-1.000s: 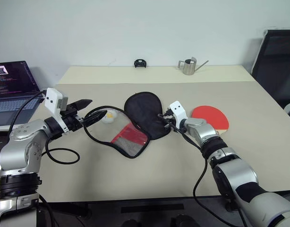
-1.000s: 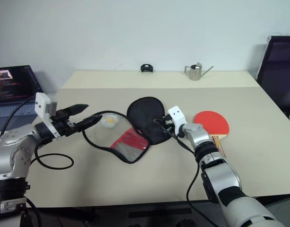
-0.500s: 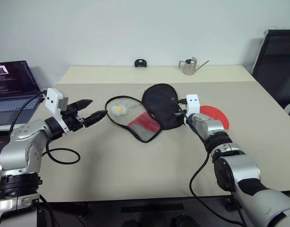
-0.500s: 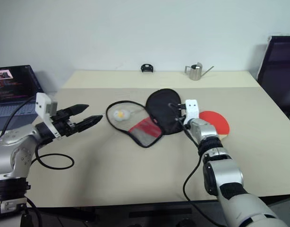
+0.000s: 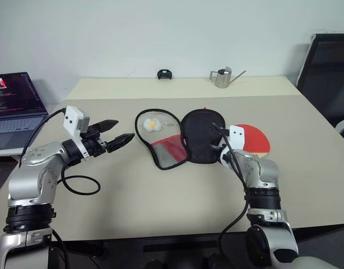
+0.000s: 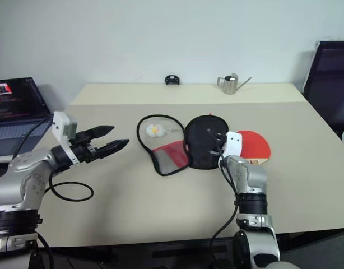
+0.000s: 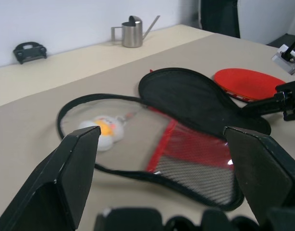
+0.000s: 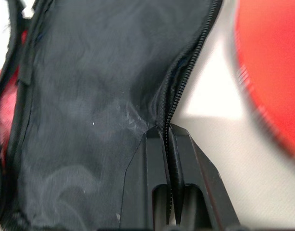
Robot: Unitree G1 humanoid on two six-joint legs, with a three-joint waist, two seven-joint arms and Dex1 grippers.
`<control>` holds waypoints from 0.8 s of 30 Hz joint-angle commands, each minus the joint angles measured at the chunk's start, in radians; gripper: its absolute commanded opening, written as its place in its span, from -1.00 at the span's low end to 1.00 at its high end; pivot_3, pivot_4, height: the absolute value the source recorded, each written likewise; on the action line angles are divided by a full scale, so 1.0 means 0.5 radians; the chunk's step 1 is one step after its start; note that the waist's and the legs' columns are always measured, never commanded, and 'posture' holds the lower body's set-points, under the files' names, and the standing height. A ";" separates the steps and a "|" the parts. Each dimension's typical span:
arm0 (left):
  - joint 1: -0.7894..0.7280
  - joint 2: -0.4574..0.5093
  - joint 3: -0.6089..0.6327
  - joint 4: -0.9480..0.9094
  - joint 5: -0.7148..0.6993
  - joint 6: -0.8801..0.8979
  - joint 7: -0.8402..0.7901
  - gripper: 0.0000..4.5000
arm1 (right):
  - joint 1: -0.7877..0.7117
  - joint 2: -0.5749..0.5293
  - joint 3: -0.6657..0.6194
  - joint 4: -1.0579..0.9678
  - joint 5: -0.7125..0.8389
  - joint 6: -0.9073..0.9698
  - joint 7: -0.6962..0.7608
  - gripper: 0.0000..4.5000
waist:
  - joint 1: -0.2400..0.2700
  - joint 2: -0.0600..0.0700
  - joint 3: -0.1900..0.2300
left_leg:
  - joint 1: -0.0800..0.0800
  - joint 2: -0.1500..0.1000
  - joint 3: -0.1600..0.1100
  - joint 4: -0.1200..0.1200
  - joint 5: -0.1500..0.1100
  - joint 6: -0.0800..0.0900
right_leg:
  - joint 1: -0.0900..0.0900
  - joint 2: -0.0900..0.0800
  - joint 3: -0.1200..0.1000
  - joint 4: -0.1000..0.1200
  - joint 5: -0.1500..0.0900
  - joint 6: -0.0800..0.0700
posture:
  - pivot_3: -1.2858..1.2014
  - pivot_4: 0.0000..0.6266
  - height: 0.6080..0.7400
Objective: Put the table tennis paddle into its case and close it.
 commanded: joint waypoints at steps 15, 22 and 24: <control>0.009 0.001 0.033 -0.139 -0.039 0.026 0.012 1.00 | 0.001 -0.053 0.066 -0.108 -0.010 0.030 -0.015 -0.98 | -0.006 0.000 0.000 | 0.001 -0.001 0.000 0.000 0.000 0.000 | -0.001 0.000 0.001 0.003 0.000 0.000 | 0.03 -0.52 1.00; 0.014 -0.004 0.035 -0.145 -0.040 0.030 0.014 1.00 | 0.035 -0.174 0.100 -0.099 -0.018 0.044 0.045 -0.98 | -0.006 0.000 0.000 | 0.000 -0.001 0.000 0.000 0.000 0.000 | -0.001 0.000 0.001 0.002 0.000 0.000 | 0.03 -0.52 1.00; 0.011 -0.008 0.031 -0.143 -0.037 0.026 0.015 1.00 | 0.028 -0.217 0.108 -0.055 -0.033 0.007 0.064 -0.98 | -0.006 0.000 0.000 | 0.000 -0.001 0.000 0.000 0.000 0.000 | -0.001 0.000 0.001 0.003 0.000 0.000 | 0.03 -0.52 1.00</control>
